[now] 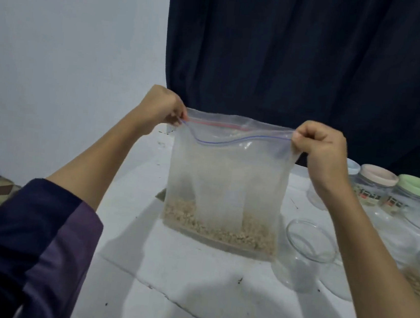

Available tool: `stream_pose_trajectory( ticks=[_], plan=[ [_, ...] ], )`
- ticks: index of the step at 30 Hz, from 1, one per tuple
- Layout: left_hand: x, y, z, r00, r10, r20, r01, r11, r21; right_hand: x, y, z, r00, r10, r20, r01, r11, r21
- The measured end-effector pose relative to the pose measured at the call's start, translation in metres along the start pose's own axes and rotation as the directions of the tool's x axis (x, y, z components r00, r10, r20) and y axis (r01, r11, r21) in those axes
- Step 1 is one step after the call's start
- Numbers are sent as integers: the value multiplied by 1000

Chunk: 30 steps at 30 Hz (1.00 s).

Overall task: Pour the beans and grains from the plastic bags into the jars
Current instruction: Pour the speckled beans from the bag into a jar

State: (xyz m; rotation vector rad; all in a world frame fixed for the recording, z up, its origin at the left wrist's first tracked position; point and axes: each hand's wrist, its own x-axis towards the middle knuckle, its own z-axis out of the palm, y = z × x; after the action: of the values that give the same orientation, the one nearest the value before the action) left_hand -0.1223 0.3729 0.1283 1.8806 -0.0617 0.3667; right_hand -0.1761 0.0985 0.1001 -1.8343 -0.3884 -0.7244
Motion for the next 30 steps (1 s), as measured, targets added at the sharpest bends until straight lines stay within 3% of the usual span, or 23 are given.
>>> stream_pose_trajectory(
  ticks=[2, 5, 7, 10, 15, 19, 22, 27, 30],
  plan=[
    [-6, -8, -7, 998, -60, -7, 59, 998, -31, 2, 16, -6, 998, 52, -30, -54, 996, -75],
    [-17, -31, -4, 983, -168, 75, 170, 985, -27, -4, 48, -3, 980, 181, 80, -140, 919, -368],
    [-23, -47, 2, 963, -234, 131, 241, 970, -33, -9, 66, 2, 952, 250, 178, -117, 832, -542],
    [-23, -64, 4, 967, -200, 158, 205, 979, -15, -6, 69, 9, 940, 249, 232, -17, 715, -699],
    [-25, -71, -5, 972, -103, 212, 94, 994, 51, 14, 46, 42, 927, 138, 348, 146, 722, -676],
    [-26, -70, -11, 980, -27, 198, -14, 978, 206, 28, 27, 89, 842, 139, 521, 238, 771, -591],
    [-27, -71, -12, 984, 4, 178, -44, 975, 216, 36, 20, 120, 747, 189, 638, 307, 753, -582],
    [-28, -78, -10, 988, 53, 146, -71, 990, 119, 38, 6, 144, 600, 283, 748, 224, 838, -497],
    [-30, -83, -6, 989, 105, 107, -114, 990, 83, 34, 0, 152, 595, 306, 743, 213, 831, -513]
  ],
)
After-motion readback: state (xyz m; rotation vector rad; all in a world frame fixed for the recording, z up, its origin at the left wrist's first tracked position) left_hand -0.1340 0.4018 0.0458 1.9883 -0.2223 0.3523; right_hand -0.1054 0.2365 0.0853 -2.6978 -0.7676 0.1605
